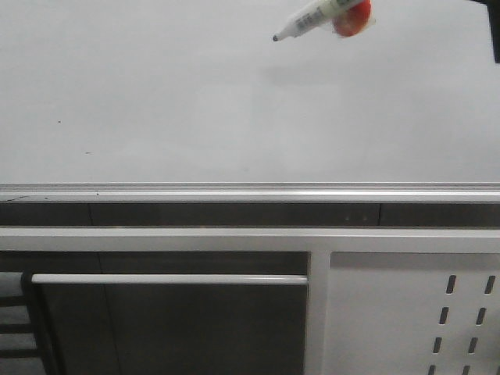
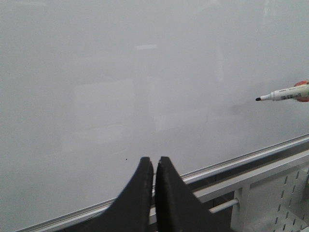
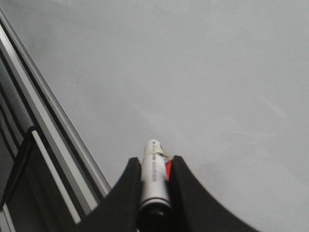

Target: Write number 1 on whiteboard

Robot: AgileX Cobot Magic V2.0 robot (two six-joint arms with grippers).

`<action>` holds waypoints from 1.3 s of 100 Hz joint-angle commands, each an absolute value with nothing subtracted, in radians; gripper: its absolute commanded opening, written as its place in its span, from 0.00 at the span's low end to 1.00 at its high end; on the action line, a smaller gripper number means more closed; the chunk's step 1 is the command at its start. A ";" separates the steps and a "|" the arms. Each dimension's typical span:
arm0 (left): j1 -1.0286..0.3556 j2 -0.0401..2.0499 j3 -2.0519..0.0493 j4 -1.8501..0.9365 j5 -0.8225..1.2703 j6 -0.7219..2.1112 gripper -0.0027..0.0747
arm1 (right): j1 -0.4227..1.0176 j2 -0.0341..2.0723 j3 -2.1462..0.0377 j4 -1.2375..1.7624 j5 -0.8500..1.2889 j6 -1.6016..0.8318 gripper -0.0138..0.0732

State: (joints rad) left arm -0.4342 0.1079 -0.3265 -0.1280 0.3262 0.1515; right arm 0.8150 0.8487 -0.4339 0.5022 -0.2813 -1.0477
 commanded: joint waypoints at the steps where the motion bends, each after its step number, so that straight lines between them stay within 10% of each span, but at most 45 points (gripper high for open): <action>1: -0.431 0.115 -0.353 -0.142 0.259 0.143 0.01 | 0.809 0.856 -0.463 0.485 -0.364 -1.051 0.09; 130: -0.431 0.115 -0.353 -0.142 0.259 0.143 0.01 | 0.808 1.084 -0.463 0.530 -0.662 -1.051 0.09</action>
